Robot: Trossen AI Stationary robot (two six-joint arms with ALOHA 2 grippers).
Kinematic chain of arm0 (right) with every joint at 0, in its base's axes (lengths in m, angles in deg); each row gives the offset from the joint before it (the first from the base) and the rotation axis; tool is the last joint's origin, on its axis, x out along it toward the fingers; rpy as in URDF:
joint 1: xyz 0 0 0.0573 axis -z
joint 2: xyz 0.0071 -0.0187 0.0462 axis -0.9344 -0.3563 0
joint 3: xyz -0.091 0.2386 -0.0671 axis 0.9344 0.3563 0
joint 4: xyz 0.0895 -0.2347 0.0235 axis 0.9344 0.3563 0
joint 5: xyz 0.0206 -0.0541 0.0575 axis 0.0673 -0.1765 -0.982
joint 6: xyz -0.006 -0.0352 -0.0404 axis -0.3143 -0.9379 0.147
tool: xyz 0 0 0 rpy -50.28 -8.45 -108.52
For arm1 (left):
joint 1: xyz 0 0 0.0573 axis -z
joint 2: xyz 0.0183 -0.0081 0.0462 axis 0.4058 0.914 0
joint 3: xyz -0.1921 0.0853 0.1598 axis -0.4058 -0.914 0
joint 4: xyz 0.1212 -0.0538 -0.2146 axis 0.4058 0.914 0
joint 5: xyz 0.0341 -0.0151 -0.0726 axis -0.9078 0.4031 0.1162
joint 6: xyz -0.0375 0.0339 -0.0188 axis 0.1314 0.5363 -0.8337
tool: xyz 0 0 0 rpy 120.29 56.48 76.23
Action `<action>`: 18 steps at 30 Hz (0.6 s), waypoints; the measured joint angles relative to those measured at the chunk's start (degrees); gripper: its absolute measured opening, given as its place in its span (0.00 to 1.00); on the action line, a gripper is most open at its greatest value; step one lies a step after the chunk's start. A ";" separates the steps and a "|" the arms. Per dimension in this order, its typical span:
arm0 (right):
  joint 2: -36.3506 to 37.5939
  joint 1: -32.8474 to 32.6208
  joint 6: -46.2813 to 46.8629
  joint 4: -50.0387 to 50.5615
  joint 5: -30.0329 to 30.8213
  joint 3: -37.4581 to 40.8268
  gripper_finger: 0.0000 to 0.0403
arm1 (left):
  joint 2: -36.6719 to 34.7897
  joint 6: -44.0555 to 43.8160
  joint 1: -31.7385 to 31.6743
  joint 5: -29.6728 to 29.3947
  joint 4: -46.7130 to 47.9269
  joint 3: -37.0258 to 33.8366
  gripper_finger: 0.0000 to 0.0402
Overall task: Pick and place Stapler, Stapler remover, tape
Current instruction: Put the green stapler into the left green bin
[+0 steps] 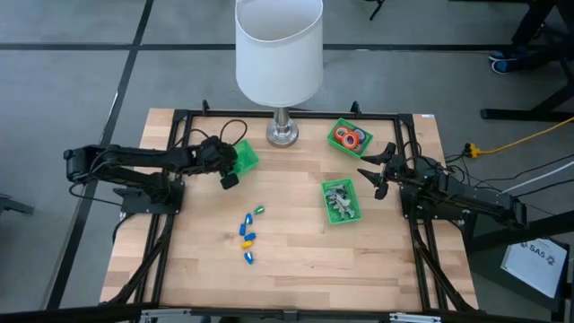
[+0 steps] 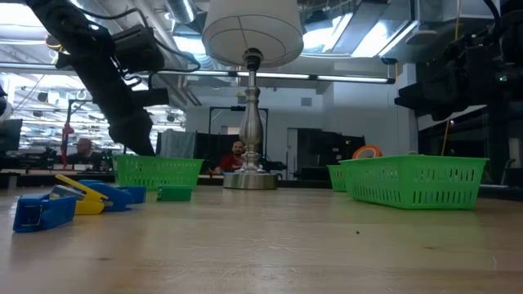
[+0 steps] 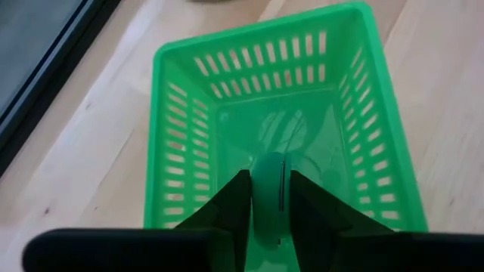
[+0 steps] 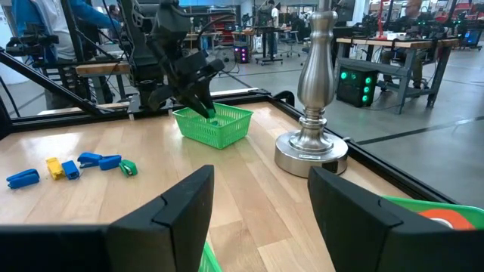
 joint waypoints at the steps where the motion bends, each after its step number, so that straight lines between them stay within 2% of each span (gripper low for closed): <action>1: -0.02 -0.01 0.01 0.01 0.01 0.00 0.55 | -0.01 0.00 0.01 -0.02 -0.24 0.00 0.18; 18: -0.02 -0.01 0.01 -0.01 -0.01 0.00 0.55 | -0.63 -0.46 1.84 -3.20 -1.34 0.00 0.41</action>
